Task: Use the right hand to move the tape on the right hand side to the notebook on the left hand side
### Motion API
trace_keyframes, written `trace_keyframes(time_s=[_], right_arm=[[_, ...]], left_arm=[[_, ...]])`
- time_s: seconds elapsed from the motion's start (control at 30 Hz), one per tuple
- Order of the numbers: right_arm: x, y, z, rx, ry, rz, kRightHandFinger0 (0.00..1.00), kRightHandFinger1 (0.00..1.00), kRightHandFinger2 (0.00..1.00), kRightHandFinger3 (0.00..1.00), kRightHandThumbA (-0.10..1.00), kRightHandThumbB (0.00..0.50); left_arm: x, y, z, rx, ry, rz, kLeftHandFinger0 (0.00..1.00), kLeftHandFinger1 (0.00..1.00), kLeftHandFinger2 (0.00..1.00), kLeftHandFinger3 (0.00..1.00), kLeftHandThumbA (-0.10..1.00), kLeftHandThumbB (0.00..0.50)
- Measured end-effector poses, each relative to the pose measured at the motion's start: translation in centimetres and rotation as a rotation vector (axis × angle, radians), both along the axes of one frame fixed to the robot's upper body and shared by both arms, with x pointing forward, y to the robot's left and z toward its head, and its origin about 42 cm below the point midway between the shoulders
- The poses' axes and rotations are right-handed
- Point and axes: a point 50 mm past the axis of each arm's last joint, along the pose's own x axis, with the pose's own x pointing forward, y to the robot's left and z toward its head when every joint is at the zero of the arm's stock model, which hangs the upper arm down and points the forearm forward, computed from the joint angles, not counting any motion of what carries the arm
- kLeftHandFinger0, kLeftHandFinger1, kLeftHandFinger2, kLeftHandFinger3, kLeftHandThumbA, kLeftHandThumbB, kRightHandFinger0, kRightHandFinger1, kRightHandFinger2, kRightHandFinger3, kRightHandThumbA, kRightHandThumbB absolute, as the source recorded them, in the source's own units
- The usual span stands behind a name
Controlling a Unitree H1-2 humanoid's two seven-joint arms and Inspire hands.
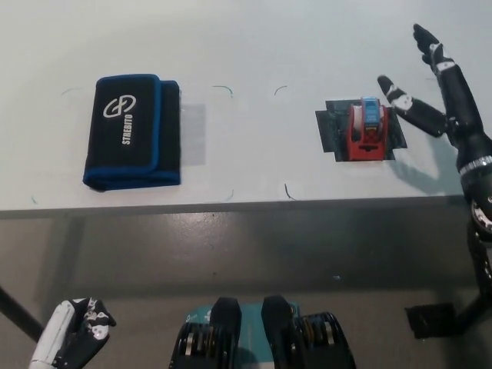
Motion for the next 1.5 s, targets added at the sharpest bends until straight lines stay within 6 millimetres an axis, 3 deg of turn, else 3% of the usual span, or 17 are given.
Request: trace_keyframes(time_s=[0.03, 0.17, 0.23, 0.4, 0.5, 0.63, 0.77, 0.93, 1.1, 1.2, 1.43, 1.5], right_arm=[[0.3, 0.1, 0.1, 0.023, 0.009, 0.006, 1.0, 1.0, 1.0, 1.0, 0.84, 0.475], [1.7, 0.5, 0.2, 0.14, 0.063, 0.034, 1.0, 1.0, 1.0, 1.0, 0.84, 0.492], [2.3, 0.7, 0.3, 0.18, 0.085, 0.047, 1.0, 1.0, 1.0, 1.0, 0.84, 0.443], [3.6, 0.9, 0.0, 0.24, 0.143, 0.075, 1.0, 1.0, 1.0, 1.0, 0.82, 0.455], [3.9, 1.0, -0.8, 0.266, 0.179, 0.084, 1.0, 1.0, 1.0, 1.0, 0.82, 0.425], [4.1, 1.2, -2.2, 0.291, 0.223, 0.091, 1.0, 1.0, 1.0, 1.0, 0.85, 0.461], [4.2, 1.0, -3.0, 0.309, 0.241, 0.091, 1.0, 1.0, 1.0, 1.0, 0.85, 0.465], [4.3, 0.9, -3.9, 0.327, 0.263, 0.086, 1.0, 1.0, 1.0, 1.0, 0.86, 0.5], [4.6, 0.4, -4.5, 0.342, 0.29, 0.074, 1.0, 1.0, 1.0, 1.0, 0.86, 0.498], [4.6, -0.1, -5.0, 0.346, 0.305, 0.066, 1.0, 1.0, 1.0, 1.0, 0.88, 0.471], [4.6, -1.1, -4.9, 0.333, 0.294, 0.055, 1.0, 1.0, 1.0, 1.0, 0.88, 0.491], [4.6, -1.2, -4.8, 0.331, 0.289, 0.055, 1.0, 1.0, 1.0, 1.0, 0.84, 0.435]], left_arm=[[0.0, 0.0, 0.0, 0.0, 0.0, 0.0, 0.2, 0.13, 0.16, 0.42, 0.09, 0.0], [0.0, 0.0, 0.0, 0.001, 0.0, 0.0, 0.2, 0.14, 0.17, 0.41, 0.09, 0.0], [0.0, 0.0, 0.0, 0.001, 0.0, -0.001, 0.2, 0.14, 0.18, 0.41, 0.08, 0.0], [0.2, 0.0, 0.1, -0.001, -0.005, -0.002, 0.19, 0.13, 0.17, 0.4, 0.06, 0.0], [0.2, -0.1, 0.2, 0.0, -0.006, -0.002, 0.2, 0.14, 0.17, 0.41, 0.08, 0.0], [0.3, -0.1, 0.2, 0.0, -0.008, -0.003, 0.19, 0.13, 0.16, 0.41, 0.08, 0.0], [0.4, -0.1, 0.3, -0.001, -0.012, -0.003, 0.19, 0.13, 0.16, 0.41, 0.09, 0.0], [0.5, -0.2, 0.4, -0.001, -0.017, -0.005, 0.2, 0.15, 0.19, 0.42, 0.16, 0.0], [0.5, -0.2, 0.5, -0.002, -0.02, -0.005, 0.21, 0.15, 0.19, 0.42, 0.12, 0.0], [0.5, -0.2, 0.5, -0.002, -0.02, -0.004, 0.21, 0.15, 0.19, 0.41, 0.14, 0.0], [0.5, -0.2, 0.6, -0.003, -0.025, -0.004, 0.21, 0.15, 0.19, 0.41, 0.12, 0.0], [0.5, -0.2, 0.6, -0.003, -0.025, -0.004, 0.2, 0.15, 0.19, 0.41, 0.14, 0.0]])
